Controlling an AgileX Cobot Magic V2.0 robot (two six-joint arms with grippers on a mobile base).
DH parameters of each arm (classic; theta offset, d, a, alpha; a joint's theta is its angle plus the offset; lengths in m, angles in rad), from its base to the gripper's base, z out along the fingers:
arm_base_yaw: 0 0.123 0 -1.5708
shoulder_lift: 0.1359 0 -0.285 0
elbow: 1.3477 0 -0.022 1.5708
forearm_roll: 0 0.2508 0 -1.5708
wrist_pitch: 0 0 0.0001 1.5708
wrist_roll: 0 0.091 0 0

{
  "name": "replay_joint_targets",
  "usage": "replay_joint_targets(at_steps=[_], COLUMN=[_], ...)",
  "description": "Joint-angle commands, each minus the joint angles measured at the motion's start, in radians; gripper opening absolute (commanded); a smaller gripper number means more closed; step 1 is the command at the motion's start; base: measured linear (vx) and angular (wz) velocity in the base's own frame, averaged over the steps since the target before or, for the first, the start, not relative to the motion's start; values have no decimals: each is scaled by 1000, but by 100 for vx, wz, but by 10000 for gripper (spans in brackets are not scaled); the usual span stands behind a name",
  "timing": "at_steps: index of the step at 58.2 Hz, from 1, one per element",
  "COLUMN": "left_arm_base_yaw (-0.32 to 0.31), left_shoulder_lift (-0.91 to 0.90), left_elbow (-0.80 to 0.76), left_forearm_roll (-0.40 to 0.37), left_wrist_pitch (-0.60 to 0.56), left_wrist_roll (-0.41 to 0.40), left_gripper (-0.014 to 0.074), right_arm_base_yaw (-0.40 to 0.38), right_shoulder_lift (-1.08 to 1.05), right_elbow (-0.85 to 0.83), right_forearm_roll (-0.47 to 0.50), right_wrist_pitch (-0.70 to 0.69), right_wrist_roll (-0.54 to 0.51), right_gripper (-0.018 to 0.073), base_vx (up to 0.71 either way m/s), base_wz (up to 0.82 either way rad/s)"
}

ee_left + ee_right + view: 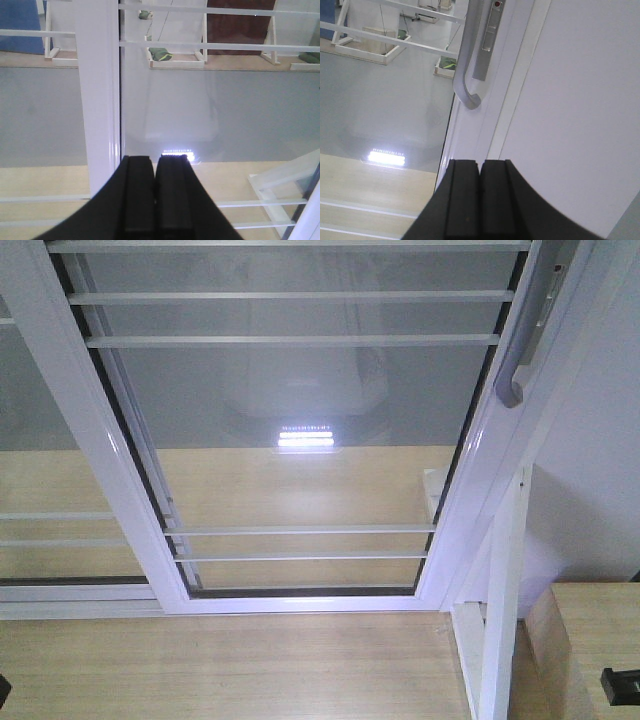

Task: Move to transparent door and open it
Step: 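Stop in front of the glass door near its silver handle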

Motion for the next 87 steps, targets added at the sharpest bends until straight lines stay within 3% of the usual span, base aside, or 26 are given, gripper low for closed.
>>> replay_joint_targets(at_steps=[1, 67, 73, 87], left_arm_base_yaw=[1, 1, 1, 1], left_shoulder_lift=[-4, 8, 8, 8], left_elbow=[8, 8, 8, 8], left_forearm_roll=[-10, -9, 0, -2], left_wrist_pitch=[-83, -56, -107, -341], left_wrist_roll=[-1, 0, 3, 3], left_gripper=[-6, -6, -6, -6], right_arm_base_yaw=[-5, -5, -5, -5], right_shoulder_lift=[-16, 36, 36, 36], right_elbow=[3, 3, 3, 3], right_forearm_roll=[-5, -5, -6, -39], right_wrist_pitch=[-74, -49, -50, -57], right_wrist_roll=[-5, -5, -7, -66], right_gripper=[-6, -6, -6, -6], base_vx=[11, 0, 0, 0], base_wz=[-2, 0, 0, 0])
